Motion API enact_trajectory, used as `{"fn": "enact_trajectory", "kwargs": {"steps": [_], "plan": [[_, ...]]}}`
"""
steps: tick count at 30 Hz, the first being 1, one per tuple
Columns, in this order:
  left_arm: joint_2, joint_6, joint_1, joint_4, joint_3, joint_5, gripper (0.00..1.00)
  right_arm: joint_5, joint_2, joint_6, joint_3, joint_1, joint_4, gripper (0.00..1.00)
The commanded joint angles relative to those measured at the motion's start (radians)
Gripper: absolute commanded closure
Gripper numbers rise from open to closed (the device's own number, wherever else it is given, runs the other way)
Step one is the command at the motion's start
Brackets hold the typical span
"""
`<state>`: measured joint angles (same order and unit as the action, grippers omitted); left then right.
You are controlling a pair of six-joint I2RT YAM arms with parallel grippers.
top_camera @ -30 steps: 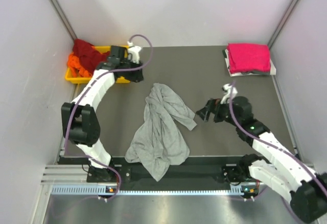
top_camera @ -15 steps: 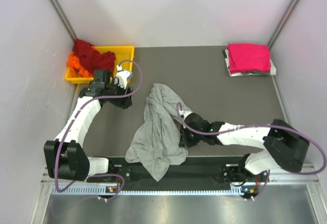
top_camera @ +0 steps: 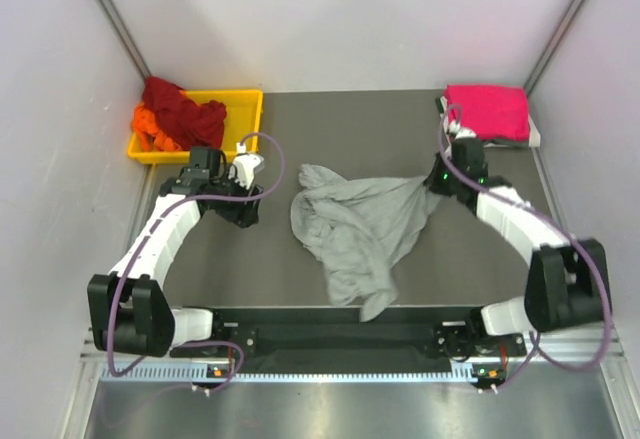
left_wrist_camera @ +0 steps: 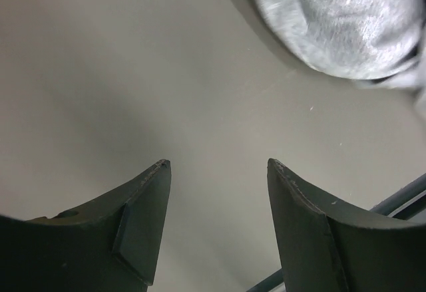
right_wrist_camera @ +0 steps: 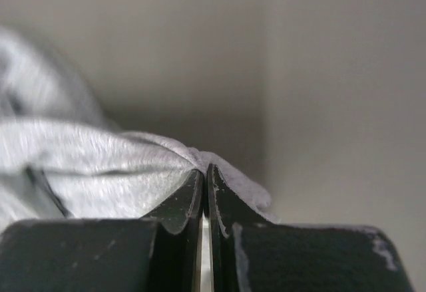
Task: Fold and stack the t-shirts
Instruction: Flatten the tshirt out
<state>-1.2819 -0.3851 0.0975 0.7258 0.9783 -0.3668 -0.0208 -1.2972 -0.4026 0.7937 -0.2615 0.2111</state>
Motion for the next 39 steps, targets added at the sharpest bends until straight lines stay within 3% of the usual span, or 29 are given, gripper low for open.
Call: {"fn": "enact_trajectory", "kwargs": {"steps": [1,2,6,8,13,18,21,26,28,29,30,31,32,33,35,39], "plan": [[0.016,-0.024,0.019,-0.006,0.019,0.008,0.35,-0.053,-0.161,0.133,0.200,0.131,-0.029,1.00],[0.015,-0.023,0.022,-0.008,0.020,0.012,0.35,-0.085,-0.247,0.140,0.255,0.166,-0.018,1.00],[0.015,-0.020,0.044,-0.015,0.017,0.032,0.35,-0.059,-0.379,0.189,0.550,0.177,0.161,0.39],[0.006,-0.009,0.064,-0.040,0.011,0.048,0.35,-0.022,-0.308,0.192,0.526,0.170,0.179,0.26],[-0.078,0.070,0.198,-0.098,0.031,0.107,0.36,-0.037,-0.001,0.142,0.215,0.134,0.165,0.19],[-0.198,0.156,0.367,-0.219,0.022,0.202,0.35,-0.119,0.156,0.048,-0.073,-0.007,0.185,0.15],[-0.250,0.195,0.404,-0.282,0.033,0.218,0.33,-0.107,0.246,-0.030,-0.191,-0.093,0.177,0.15],[-0.330,0.259,0.444,-0.348,0.054,0.170,0.36,-0.085,0.271,-0.077,-0.292,-0.122,0.148,0.19],[-0.353,0.268,0.462,-0.381,0.059,0.196,0.39,-0.087,0.257,-0.079,-0.312,-0.120,0.120,0.28],[-0.385,0.273,0.464,-0.387,0.060,0.209,0.49,-0.079,0.251,-0.079,-0.314,-0.122,0.114,0.37],[-0.425,0.278,0.464,-0.364,0.080,0.242,0.57,-0.055,0.242,-0.074,-0.307,-0.120,0.106,0.53],[-0.425,0.279,0.464,-0.349,0.095,0.255,0.70,-0.038,0.237,-0.070,-0.307,-0.120,0.109,0.53],[-0.457,0.279,0.462,-0.338,0.115,0.272,0.81,-0.022,0.237,-0.065,-0.288,-0.120,0.116,0.76],[-0.465,0.276,0.462,-0.332,0.117,0.281,1.00,-0.008,0.240,-0.061,-0.275,-0.120,0.143,0.86],[-0.447,0.270,0.458,-0.328,0.108,0.308,1.00,0.040,0.280,-0.050,-0.225,-0.120,0.177,1.00],[-0.321,0.227,0.426,-0.279,0.118,0.423,1.00,0.166,0.398,-0.012,-0.068,-0.120,0.354,1.00]]}}
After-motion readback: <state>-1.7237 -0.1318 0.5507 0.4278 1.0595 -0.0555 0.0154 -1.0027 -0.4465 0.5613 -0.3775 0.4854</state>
